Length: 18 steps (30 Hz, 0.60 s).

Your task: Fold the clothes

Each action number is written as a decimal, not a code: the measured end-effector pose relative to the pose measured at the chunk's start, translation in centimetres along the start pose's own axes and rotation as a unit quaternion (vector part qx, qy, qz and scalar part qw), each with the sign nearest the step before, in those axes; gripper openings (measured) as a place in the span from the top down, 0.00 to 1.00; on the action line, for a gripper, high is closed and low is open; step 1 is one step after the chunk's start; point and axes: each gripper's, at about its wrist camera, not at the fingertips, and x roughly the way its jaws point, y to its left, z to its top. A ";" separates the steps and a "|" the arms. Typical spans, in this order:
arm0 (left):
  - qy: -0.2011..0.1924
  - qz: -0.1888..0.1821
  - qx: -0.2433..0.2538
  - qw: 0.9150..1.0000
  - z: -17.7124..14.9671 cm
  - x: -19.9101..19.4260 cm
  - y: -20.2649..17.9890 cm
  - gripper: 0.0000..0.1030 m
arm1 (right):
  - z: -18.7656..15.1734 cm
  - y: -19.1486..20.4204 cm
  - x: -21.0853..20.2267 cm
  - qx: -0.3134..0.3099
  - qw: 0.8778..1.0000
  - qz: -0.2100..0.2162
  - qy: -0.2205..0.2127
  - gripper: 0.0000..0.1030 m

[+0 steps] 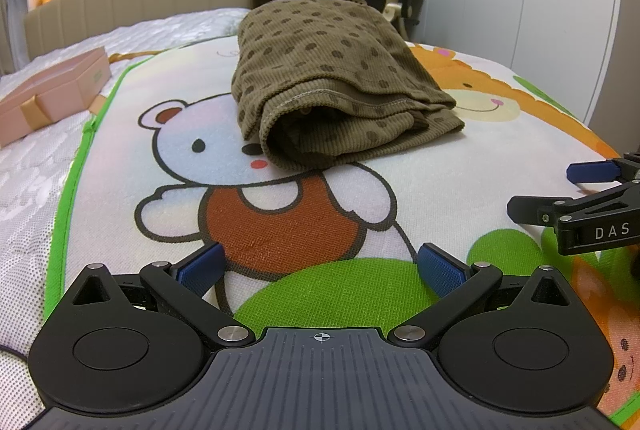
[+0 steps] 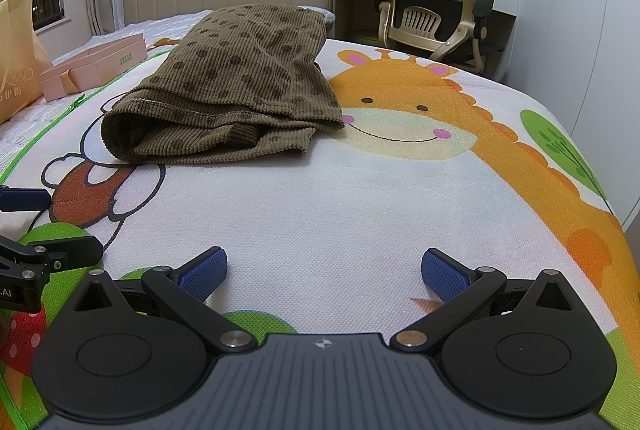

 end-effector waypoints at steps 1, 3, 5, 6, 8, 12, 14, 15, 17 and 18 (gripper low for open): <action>0.000 0.000 0.000 1.000 0.0 0.0 0.0 0.00 | 0.0 0.0 0.0 0.000 1.000 -0.001 0.000 0.00; 0.000 0.000 -0.001 1.000 0.0 0.0 0.0 0.00 | 0.0 0.0 0.0 0.000 1.000 0.000 0.000 0.00; 0.000 0.000 0.000 1.000 0.0 0.0 0.1 0.00 | 0.0 0.0 0.0 0.000 1.000 0.000 0.000 0.00; 0.000 0.000 0.000 1.000 0.0 0.0 0.1 0.00 | 0.0 0.1 0.0 0.000 1.000 0.000 0.000 0.00; 0.000 0.000 0.000 1.000 0.0 0.0 0.1 0.00 | 0.0 0.1 0.0 0.000 1.000 0.000 0.000 0.00; 0.000 0.000 0.000 1.000 0.0 0.0 0.1 0.00 | 0.0 0.0 0.0 0.000 1.000 0.000 0.000 0.00; 0.000 0.000 0.000 1.000 0.0 0.0 0.0 0.00 | 0.0 0.1 0.0 0.000 1.000 0.000 0.000 0.00; 0.000 0.000 0.000 1.000 0.0 0.0 0.1 0.00 | 0.0 0.1 0.0 0.000 1.000 -0.001 0.000 0.00; 0.000 -0.001 -0.001 1.000 0.0 0.0 0.1 0.00 | 0.0 0.1 0.0 0.000 1.000 -0.001 0.000 0.00; 0.000 -0.001 -0.001 1.000 0.0 0.0 0.1 0.00 | 0.0 0.1 0.0 0.000 1.000 -0.001 0.000 0.00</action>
